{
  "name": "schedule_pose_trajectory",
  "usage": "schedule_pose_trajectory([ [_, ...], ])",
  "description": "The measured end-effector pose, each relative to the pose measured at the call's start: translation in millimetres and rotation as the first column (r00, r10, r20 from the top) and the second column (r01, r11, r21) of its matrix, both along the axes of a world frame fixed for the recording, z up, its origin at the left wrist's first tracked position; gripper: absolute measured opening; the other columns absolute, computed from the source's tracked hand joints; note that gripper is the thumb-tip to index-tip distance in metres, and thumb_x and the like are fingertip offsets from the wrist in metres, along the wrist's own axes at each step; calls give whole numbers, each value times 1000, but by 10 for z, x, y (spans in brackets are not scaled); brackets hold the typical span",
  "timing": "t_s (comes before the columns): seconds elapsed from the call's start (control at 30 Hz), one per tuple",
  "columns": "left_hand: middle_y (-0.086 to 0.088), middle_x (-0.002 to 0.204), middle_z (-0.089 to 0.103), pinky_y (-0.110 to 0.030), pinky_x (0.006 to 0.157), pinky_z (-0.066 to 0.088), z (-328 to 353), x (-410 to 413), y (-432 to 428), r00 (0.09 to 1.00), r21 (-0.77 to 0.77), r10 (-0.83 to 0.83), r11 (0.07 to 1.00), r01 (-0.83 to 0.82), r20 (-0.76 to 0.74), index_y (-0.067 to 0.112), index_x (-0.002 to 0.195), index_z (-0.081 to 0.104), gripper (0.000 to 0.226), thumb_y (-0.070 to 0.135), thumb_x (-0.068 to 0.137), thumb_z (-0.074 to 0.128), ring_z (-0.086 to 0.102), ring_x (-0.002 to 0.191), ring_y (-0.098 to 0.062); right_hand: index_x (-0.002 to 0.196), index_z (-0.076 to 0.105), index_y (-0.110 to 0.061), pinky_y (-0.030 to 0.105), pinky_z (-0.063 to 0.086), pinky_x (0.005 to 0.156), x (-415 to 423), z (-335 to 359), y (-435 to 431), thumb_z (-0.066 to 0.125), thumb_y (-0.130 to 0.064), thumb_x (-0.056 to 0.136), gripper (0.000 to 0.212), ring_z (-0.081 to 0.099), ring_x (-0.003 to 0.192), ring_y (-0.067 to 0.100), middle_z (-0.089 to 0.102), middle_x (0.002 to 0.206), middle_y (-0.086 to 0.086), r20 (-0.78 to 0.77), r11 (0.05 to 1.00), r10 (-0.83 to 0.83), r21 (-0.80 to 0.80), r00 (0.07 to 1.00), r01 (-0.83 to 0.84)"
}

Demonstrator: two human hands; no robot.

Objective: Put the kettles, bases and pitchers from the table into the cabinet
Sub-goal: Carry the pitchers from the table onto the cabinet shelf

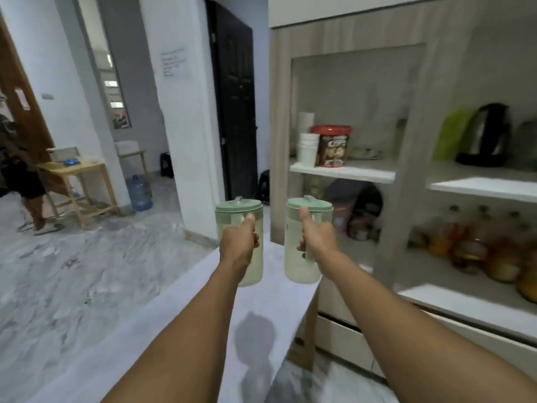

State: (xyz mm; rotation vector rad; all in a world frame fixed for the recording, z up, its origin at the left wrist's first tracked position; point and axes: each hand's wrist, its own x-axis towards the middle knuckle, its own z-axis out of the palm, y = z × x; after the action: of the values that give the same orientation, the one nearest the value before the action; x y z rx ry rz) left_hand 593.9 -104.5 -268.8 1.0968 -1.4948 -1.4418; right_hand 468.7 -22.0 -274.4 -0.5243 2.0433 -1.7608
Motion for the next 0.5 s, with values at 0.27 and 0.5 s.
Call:
schedule_pose_trajectory([
  [0.27, -13, 101, 71, -49, 96, 53, 506, -1937, 1393, 926, -156, -363, 926, 345, -106, 13, 99, 69, 40, 49, 93, 52, 67, 93, -30, 85, 60, -7, 37, 49, 66, -1650, 562, 1759, 27, -51, 103, 58, 60, 64, 26, 57, 62, 7, -3, 890, -445, -109, 896, 442],
  [0.5, -11, 99, 68, -36, 80, 48, 949, -3912, 2476, 890, -198, -435, 892, 405, -137, 5, 103, 68, 49, 49, 97, 48, 64, 92, -29, 78, 57, -10, 33, 43, 60, -3280, 1041, 2961, 28, -48, 104, 54, 58, 62, 21, 59, 73, 8, -117, 839, -540, -152, 834, 522],
])
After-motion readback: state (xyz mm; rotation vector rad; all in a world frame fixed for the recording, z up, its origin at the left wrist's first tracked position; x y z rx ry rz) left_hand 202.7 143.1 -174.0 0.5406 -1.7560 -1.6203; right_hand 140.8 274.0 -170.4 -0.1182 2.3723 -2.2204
